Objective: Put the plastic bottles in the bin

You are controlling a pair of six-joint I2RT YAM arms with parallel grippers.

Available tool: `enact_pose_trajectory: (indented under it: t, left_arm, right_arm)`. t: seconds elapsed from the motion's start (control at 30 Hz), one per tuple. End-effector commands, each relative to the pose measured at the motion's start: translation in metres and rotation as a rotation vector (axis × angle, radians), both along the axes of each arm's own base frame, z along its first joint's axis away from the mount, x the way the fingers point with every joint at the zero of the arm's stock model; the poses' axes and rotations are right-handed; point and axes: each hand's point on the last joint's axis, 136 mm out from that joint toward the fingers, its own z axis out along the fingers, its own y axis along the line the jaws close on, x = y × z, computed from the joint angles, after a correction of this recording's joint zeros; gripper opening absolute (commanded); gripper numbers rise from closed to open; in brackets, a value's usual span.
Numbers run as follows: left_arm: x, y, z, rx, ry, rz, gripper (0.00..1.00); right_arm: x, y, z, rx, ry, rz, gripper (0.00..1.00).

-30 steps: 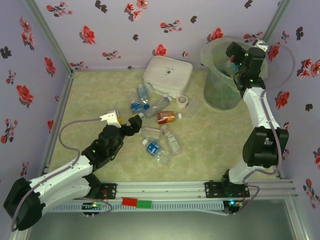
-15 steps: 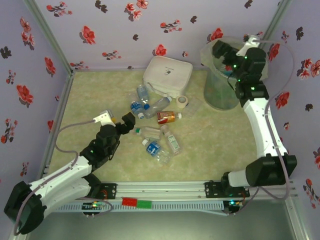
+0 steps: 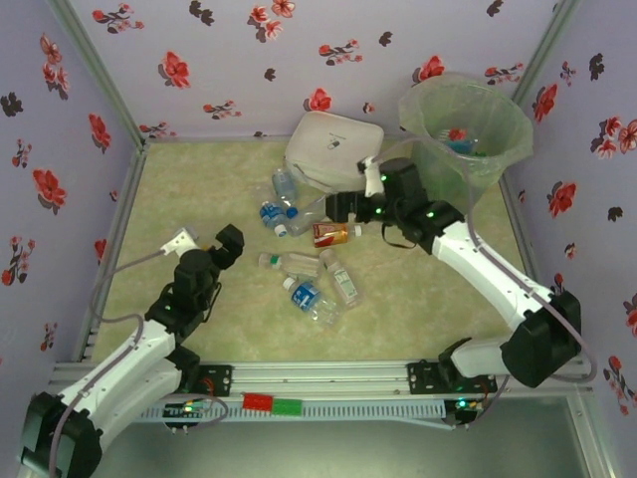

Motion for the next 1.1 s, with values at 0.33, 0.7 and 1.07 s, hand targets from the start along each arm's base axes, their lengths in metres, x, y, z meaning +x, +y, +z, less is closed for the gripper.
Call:
enact_pose_trajectory:
  t: [0.33,0.7,1.07]
  left_arm:
    - [-0.001,0.002,-0.013,-0.041,0.064,0.0,1.0]
    - [0.01,-0.007,-0.011,-0.034,0.071,-0.026,1.0]
    - [0.005,-0.007,-0.015,-0.043,0.077,-0.036,1.0]
  right_arm:
    - [-0.066,-0.013,-0.13,-0.513,0.344,0.05,0.73]
    - [-0.086,-0.021,-0.168,-0.638,0.402,0.006,1.0]
    - [-0.088,-0.018,-0.206,-0.652,0.445,0.004,0.9]
